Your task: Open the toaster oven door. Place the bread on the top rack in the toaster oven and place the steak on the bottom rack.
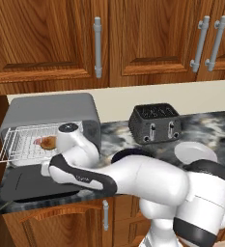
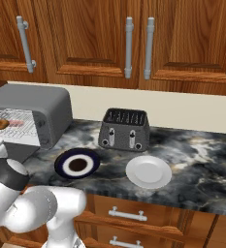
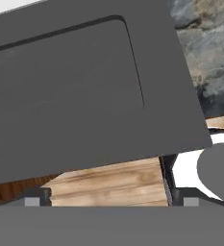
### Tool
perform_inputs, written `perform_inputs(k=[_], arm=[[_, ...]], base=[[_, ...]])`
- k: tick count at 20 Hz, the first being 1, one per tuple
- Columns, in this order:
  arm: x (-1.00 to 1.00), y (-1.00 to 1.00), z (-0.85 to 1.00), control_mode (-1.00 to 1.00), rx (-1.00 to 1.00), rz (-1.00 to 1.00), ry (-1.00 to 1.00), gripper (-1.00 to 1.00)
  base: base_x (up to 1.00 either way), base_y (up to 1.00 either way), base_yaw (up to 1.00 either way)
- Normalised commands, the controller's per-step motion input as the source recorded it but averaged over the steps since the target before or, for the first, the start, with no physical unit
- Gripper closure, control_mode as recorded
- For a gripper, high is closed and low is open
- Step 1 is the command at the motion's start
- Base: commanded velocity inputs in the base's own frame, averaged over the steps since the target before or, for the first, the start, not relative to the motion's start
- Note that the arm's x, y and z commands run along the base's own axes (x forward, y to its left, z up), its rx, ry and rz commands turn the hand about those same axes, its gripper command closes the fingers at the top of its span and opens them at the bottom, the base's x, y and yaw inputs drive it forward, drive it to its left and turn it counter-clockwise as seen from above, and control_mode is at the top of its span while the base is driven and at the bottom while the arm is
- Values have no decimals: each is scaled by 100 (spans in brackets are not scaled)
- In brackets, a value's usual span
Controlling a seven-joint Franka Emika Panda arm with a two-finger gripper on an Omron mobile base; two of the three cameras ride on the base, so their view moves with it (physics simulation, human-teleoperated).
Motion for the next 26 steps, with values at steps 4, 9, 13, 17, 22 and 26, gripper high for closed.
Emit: perform_inputs(k=[4, 9, 13, 17, 22, 26], arm=[[62, -1, -13, -100, 0, 0, 0, -100], [53, 2, -16, -100, 0, 0, 0, -100], [56, 3, -13, -100, 0, 0, 0, -100], [56, 14, 0, -100, 0, 0, 0, -100], [46, 18, 0, -100, 0, 0, 0, -100], [58, 13, 0, -100, 0, 0, 0, -100]], base=[[0, 0, 0], [0, 0, 0], [0, 0, 0], [0, 0, 0], [0, 0, 0], [0, 0, 0]])
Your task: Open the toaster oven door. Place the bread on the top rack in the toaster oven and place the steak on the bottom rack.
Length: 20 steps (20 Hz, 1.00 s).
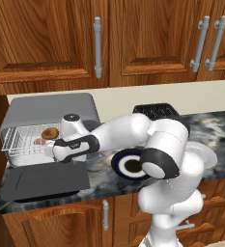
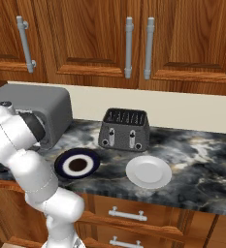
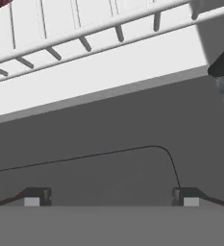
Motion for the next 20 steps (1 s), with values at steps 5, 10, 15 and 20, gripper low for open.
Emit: perform_inputs(k=[5, 10, 15, 20], arm=[[60, 10, -6, -100, 0, 0, 0, -100], [48, 15, -1, -100, 0, 0, 0, -100], [45, 26, 0, -100, 0, 0, 0, -100], [49, 32, 0, -100, 0, 0, 0, -100]], base=[[0, 0, 0], [0, 0, 0], [0, 0, 0], [0, 0, 0]])
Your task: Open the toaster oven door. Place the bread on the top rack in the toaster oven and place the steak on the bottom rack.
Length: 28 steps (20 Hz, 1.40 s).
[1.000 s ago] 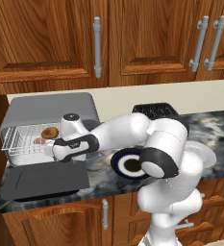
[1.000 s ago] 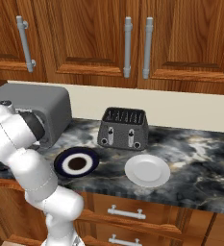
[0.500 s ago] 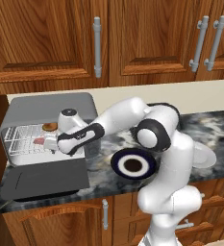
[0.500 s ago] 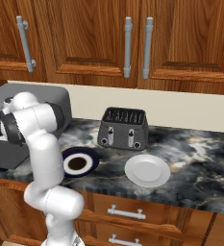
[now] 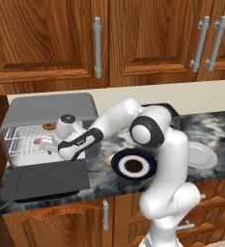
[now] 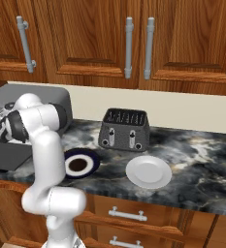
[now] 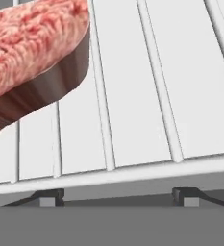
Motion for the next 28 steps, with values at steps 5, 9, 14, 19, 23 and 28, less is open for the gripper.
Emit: perform_inputs(k=[5, 9, 14, 19, 23, 28], arm=[[61, 24, 0, -100, 0, 0, 0, -100], [26, 21, 20, -100, 0, 0, 0, -100], [-31, 17, 26, -100, 0, 0, 0, -100], [-87, 2, 57, -100, 0, 0, 0, -100], [-100, -7, 68, -100, 0, 0, 0, -100], [-95, -57, 76, -100, 0, -2, 0, -100]], base=[[0, 0, 0], [0, 0, 0], [0, 0, 0], [0, 0, 0], [0, 0, 0], [0, 0, 0]])
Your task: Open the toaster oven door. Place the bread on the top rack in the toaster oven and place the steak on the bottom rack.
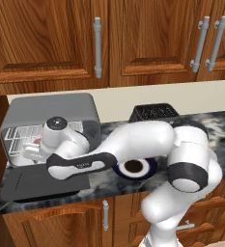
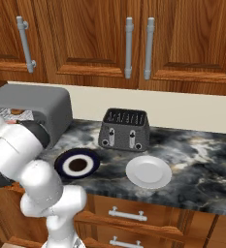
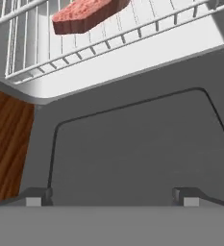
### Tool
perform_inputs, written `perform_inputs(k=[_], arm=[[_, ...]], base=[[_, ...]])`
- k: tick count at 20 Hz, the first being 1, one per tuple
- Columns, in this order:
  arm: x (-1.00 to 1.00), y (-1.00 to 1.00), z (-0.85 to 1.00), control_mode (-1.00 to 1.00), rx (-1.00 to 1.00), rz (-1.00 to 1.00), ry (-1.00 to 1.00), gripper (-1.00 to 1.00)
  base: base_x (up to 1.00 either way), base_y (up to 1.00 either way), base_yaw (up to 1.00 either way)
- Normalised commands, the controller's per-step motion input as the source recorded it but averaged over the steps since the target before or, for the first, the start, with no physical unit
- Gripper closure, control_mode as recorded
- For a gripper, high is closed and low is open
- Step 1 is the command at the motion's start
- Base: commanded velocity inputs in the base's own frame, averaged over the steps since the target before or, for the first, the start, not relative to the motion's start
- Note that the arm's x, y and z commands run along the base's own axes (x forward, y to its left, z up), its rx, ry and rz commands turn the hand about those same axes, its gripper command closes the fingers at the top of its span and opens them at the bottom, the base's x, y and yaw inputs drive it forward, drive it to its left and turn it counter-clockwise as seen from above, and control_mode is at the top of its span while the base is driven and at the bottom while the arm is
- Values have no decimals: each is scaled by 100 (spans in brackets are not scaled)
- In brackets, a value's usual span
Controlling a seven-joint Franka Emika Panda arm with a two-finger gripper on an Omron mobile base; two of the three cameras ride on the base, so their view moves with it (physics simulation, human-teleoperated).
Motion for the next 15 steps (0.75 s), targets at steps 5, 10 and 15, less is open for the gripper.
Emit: perform_inputs(k=[5, 10, 15], arm=[[-75, -86, 79, -100, 0, 0, 0, -100], [-73, -99, 76, -100, 0, 0, 0, -100], [-81, -94, 67, -100, 0, 0, 0, -100]], base=[[0, 0, 0], [0, 0, 0], [0, 0, 0]])
